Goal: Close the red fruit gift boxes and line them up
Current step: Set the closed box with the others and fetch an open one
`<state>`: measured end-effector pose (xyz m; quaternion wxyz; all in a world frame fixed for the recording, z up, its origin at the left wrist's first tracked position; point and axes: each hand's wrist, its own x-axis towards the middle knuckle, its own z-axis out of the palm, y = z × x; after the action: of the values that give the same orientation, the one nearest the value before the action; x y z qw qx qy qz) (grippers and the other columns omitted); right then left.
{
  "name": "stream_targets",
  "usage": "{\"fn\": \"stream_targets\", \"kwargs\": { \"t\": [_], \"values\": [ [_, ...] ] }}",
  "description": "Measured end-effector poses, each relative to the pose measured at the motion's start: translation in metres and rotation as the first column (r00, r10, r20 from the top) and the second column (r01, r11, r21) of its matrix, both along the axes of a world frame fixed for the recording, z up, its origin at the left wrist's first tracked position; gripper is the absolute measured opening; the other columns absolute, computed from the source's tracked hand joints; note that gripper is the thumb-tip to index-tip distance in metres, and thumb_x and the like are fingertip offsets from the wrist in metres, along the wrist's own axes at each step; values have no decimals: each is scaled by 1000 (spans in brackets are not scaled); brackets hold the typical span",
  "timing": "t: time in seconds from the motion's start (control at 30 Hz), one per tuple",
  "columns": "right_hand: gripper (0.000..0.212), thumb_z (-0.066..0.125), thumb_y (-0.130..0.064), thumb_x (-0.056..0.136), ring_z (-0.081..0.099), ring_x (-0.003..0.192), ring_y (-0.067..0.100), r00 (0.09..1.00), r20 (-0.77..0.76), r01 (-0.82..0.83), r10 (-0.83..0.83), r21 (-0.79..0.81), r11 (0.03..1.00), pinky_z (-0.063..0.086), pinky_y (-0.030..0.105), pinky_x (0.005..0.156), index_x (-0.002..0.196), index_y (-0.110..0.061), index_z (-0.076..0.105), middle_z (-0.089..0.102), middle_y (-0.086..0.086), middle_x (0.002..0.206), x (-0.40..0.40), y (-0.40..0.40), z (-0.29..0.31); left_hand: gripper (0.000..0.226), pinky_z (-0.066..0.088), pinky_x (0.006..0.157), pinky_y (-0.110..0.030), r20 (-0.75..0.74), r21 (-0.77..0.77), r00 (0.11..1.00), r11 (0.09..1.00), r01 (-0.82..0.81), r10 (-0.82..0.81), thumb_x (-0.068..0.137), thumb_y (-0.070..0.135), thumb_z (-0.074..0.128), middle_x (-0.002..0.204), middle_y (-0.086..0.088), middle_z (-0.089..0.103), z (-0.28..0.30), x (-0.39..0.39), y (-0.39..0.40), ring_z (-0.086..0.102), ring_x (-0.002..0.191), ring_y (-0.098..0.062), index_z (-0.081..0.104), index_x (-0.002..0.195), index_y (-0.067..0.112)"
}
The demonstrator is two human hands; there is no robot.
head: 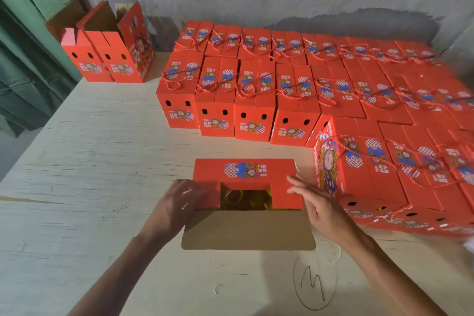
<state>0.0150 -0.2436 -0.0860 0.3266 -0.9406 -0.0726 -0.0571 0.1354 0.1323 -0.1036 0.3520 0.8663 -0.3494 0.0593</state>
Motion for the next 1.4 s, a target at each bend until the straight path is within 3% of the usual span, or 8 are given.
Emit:
{"fn": "stream_targets", "kwargs": {
  "t": [0.2,0.37,0.47,0.53,0.6,0.8,1.0,1.4],
  "values": [
    [67,53,-25,88,23,155,7,995,-74,-79,71,-101,992,37,29,119,155,-21,45,21,-16,169,-18,-4,0,57,55,97,-41,-21,123,984,976,179,-177,97,35,65,151,6,49,8,-17,18,50,135,-20,50,150,22],
    [46,61,-67,90,55,129,0,991,38,126,-125,-26,992,47,22,98,97,-26,79,55,-17,148,-7,9,3,33,54,92,-34,-105,-26,989,994,-111,107,93,59,66,128,31,59,15,-31,-5,54,123,-4,68,121,43],
    [70,47,-79,91,69,81,11,932,29,359,-361,72,931,54,30,67,73,-15,69,75,-6,96,4,23,6,41,49,77,-30,-238,-120,891,899,-422,386,80,72,67,99,26,64,15,-32,-30,59,99,-6,67,100,36],
    [61,57,-71,91,66,74,20,881,38,465,-472,120,877,55,39,67,86,-12,67,69,-1,84,11,32,6,67,47,76,-30,-303,-126,820,832,-540,486,75,74,72,108,18,62,11,-32,-42,62,98,-11,56,122,30],
    [50,71,-54,91,66,90,14,837,51,532,-545,160,832,57,33,78,118,-12,66,69,-6,108,15,41,6,89,53,83,-36,-321,-78,799,827,-557,508,76,64,79,134,5,53,12,-31,-49,63,106,-16,37,146,29],
    [23,75,-17,93,64,107,30,840,408,454,-357,-169,875,51,50,94,111,-3,76,70,9,117,32,65,-10,36,32,120,-54,211,162,953,954,-252,216,100,26,66,142,-10,57,1,-15,-67,49,138,-32,63,136,20],
    [19,75,-19,90,64,96,24,842,433,404,-323,-107,908,53,41,85,102,-5,76,70,5,104,43,71,-21,25,48,82,-39,240,69,939,960,-270,247,102,34,59,111,-1,61,-4,-9,-89,54,95,-24,70,117,17],
    [19,67,-26,98,54,75,22,761,557,429,-332,-49,902,43,38,69,84,-13,71,62,-2,81,44,69,-36,24,47,64,-43,297,1,899,941,-338,322,100,33,66,85,-2,63,-10,-13,-89,52,73,-25,71,90,12]
  ]
}}
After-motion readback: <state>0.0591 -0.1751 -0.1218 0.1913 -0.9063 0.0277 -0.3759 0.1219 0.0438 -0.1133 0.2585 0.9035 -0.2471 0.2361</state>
